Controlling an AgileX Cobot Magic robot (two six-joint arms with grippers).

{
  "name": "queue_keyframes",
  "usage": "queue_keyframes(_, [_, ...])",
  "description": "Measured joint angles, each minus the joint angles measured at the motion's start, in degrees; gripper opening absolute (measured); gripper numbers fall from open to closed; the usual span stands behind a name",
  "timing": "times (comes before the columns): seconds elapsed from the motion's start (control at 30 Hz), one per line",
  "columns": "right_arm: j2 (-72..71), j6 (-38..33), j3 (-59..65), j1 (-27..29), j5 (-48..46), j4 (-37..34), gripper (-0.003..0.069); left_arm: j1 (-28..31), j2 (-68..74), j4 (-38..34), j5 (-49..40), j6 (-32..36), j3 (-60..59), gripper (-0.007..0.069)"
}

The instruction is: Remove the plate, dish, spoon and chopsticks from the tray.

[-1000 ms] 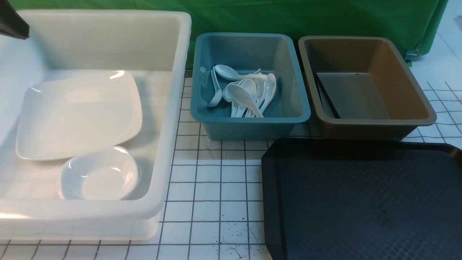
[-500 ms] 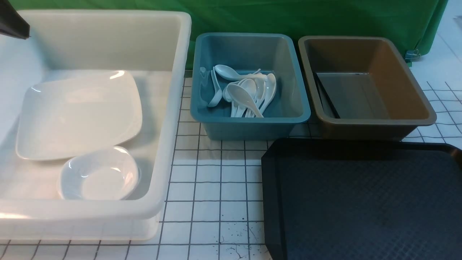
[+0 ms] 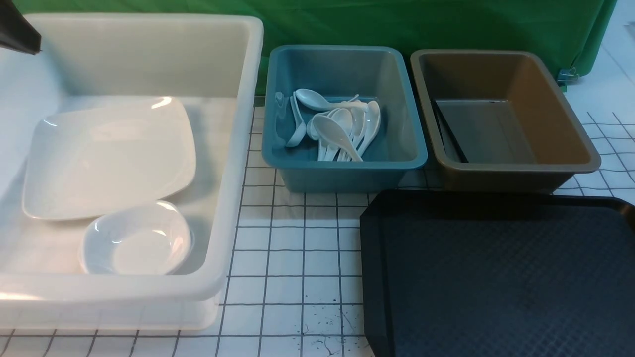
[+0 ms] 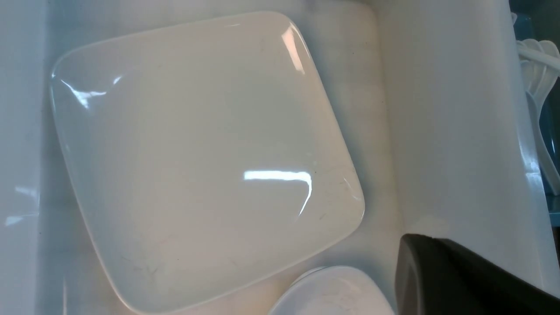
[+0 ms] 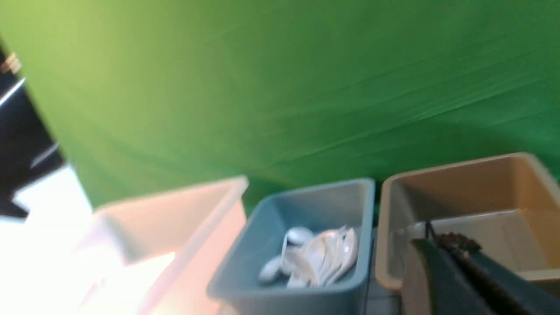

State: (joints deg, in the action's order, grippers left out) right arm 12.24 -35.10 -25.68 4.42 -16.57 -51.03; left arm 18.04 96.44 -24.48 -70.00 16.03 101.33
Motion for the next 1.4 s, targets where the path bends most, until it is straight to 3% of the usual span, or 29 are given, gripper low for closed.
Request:
queue_keyframes(0.17, [0.08, 0.03, 5.9, -4.04, 3.3, 23.83, 0.007, 0.0, 0.0, -0.1, 0.0, 0.05, 0.0, 0.0003])
queue_keyframes(0.37, [-0.93, 0.18, 14.62, -4.84, 4.16, 35.96, 0.008, 0.0, -0.6, -0.1, 0.0, -0.36, -0.11, 0.0004])
queue_keyframes(0.8, [-11.39, 0.18, 25.04, -7.54, 6.83, 45.3, 0.0124, 0.0, -12.78, -1.4, -0.08, -1.42, -12.85, 0.0004])
queue_keyframes(1.4, [-11.39, 0.33, 25.11, -5.17, 7.2, 46.18, 0.0164, 0.0, -21.89, -6.84, -0.13, 1.97, -21.69, 0.0004])
